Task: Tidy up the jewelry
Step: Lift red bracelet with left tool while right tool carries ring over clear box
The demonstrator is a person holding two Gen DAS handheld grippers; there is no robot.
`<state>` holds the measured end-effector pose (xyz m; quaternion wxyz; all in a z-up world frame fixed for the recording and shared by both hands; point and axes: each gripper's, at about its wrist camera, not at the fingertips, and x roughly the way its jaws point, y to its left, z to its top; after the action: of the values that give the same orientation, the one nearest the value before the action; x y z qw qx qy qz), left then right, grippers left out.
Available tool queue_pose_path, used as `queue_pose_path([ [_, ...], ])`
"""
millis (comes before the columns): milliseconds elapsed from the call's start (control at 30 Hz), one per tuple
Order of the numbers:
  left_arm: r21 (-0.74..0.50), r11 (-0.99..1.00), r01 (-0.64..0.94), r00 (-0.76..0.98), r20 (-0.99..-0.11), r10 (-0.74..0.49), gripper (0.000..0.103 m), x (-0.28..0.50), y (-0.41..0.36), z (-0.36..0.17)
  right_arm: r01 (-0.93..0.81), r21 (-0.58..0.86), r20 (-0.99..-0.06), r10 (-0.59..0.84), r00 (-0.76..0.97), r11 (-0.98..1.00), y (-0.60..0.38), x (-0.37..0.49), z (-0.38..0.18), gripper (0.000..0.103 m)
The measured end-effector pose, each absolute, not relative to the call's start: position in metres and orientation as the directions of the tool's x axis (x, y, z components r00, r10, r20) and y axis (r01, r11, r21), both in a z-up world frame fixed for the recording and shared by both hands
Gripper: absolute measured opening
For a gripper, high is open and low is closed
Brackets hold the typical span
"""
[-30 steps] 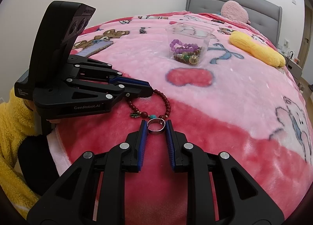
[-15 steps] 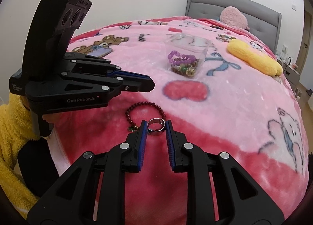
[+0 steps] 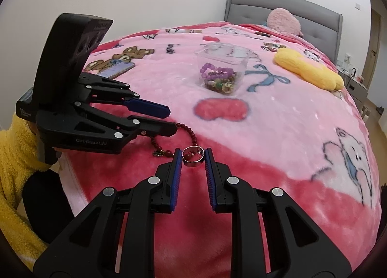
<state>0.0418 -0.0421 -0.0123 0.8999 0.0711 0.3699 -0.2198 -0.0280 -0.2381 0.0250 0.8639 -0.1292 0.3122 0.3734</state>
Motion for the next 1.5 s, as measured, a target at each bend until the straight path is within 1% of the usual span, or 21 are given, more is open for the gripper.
queue_pose_path([
  [133, 0.023, 0.899, 0.438, 0.589, -0.763, -0.267, 0.031, 0.049, -0.051, -0.015, -0.72, 0.007, -0.635, 0.56, 0.533, 0.694, -0.243, -0.028, 0.026, 0.019],
  [200, 0.05, 0.899, 0.435, 0.582, -0.777, -0.238, 0.031, 0.051, -0.054, -0.015, -0.719, 0.012, -0.634, 0.561, 0.532, 0.695, -0.245, -0.028, 0.025, 0.019],
  [300, 0.051, 0.899, 0.435, 0.558, -0.799, -0.225, 0.031, 0.056, -0.057, -0.016, -0.717, 0.021, -0.633, 0.564, 0.531, 0.697, -0.247, -0.027, 0.024, 0.019],
  [367, 0.061, 0.899, 0.434, 0.554, -0.805, -0.212, 0.027, 0.057, -0.059, -0.016, -0.713, 0.025, -0.634, 0.563, 0.53, 0.7, -0.247, -0.026, 0.023, 0.019],
  [400, 0.069, 0.898, 0.434, 0.553, -0.807, -0.205, 0.019, 0.057, -0.06, -0.016, -0.714, 0.03, -0.635, 0.565, 0.527, 0.7, -0.247, -0.025, 0.022, 0.019],
  [433, 0.068, 0.898, 0.435, 0.552, -0.808, -0.207, 0.014, 0.057, -0.061, -0.017, -0.711, 0.031, -0.635, 0.563, 0.528, 0.702, -0.247, -0.025, 0.022, 0.019],
  [467, 0.07, 0.897, 0.436, 0.552, -0.808, -0.205, 0.012, 0.057, -0.062, -0.017, -0.712, 0.032, -0.637, 0.563, 0.526, 0.702, -0.247, -0.024, 0.022, 0.019],
  [500, 0.076, 0.896, 0.438, 0.558, -0.804, -0.206, 0.006, 0.056, -0.063, -0.017, -0.711, 0.033, -0.637, 0.563, 0.527, 0.702, -0.247, -0.024, 0.021, 0.019],
  [533, 0.074, 0.892, 0.445, 0.565, -0.796, -0.216, 0.005, 0.055, -0.063, -0.017, -0.709, 0.033, -0.635, 0.562, 0.529, 0.705, -0.247, -0.023, 0.021, 0.019],
  [733, 0.08, 0.907, 0.414, 0.619, -0.755, -0.216, 0.005, 0.049, -0.063, -0.015, -0.704, 0.034, -0.636, 0.558, 0.533, 0.71, -0.246, -0.02, 0.021, 0.019],
  [1067, 0.053, 0.921, 0.385, 0.709, -0.656, -0.259, 0.005, 0.039, -0.051, 0.024, -0.712, 0.012, -0.617, 0.566, 0.548, 0.702, -0.237, -0.022, 0.035, 0.019],
  [1367, 0.065, 0.938, 0.341, 0.769, -0.594, -0.239, 0.005, 0.035, -0.04, 0.047, -0.711, -0.018, -0.595, 0.564, 0.573, 0.703, -0.224, -0.02, 0.048, 0.019],
  [1500, 0.06, 0.946, 0.317, 0.783, -0.58, -0.225, 0.005, 0.039, -0.032, 0.053, -0.707, -0.039, -0.585, 0.557, 0.589, 0.706, -0.218, -0.021, 0.053, 0.019],
])
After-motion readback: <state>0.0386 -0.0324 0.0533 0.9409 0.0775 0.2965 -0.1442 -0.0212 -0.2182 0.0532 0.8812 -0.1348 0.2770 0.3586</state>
